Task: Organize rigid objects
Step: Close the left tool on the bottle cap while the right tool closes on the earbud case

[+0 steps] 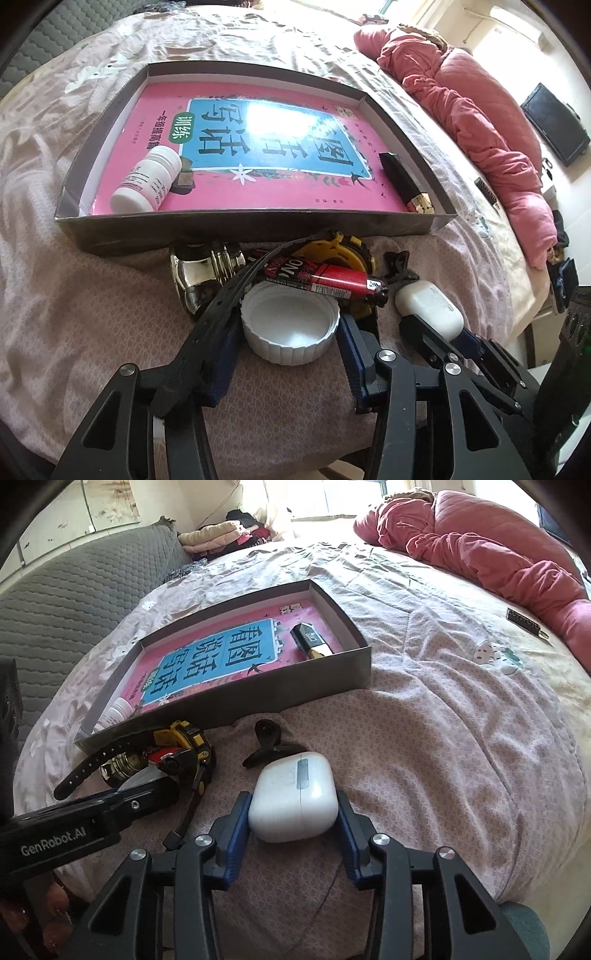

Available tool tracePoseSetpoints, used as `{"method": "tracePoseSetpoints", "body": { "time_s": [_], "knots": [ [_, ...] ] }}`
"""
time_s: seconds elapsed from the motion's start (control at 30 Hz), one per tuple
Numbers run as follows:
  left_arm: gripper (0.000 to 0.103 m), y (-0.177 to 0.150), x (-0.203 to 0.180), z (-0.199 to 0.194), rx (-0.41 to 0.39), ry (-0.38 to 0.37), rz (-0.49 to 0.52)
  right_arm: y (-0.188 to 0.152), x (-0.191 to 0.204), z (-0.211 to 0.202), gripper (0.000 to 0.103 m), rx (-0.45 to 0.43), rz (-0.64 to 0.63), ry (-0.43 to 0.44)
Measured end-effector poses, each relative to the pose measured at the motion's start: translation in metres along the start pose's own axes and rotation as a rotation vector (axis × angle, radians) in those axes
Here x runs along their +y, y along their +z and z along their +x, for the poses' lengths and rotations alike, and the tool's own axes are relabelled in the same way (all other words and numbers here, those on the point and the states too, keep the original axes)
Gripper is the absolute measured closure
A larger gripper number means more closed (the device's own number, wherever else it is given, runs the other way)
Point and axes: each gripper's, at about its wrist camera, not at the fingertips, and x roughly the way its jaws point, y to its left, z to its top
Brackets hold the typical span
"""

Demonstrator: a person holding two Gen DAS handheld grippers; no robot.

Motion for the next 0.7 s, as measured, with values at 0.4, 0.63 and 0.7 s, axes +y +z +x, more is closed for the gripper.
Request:
{"method": "tracePoseSetpoints", "body": {
  "time_s": [0.4,0.63,0.7],
  "knots": [
    [0.052,-0.006,0.006,-0.026,-0.035,0.003,-0.003,0.003,0.0,0.015,0.061,0.023,-0.004,0.003],
    [0.052,-0.009,0.007,-0.032,-0.036,0.01,0.0,0.007,0.001,0.024,0.061,0.004,-0.035,0.022],
    [0.052,-0.009,0.007,-0.034,-0.041,0.009,0.0,0.007,0.0,0.02,0.061,-0.01,-0.032,0.03]
  ]
}}
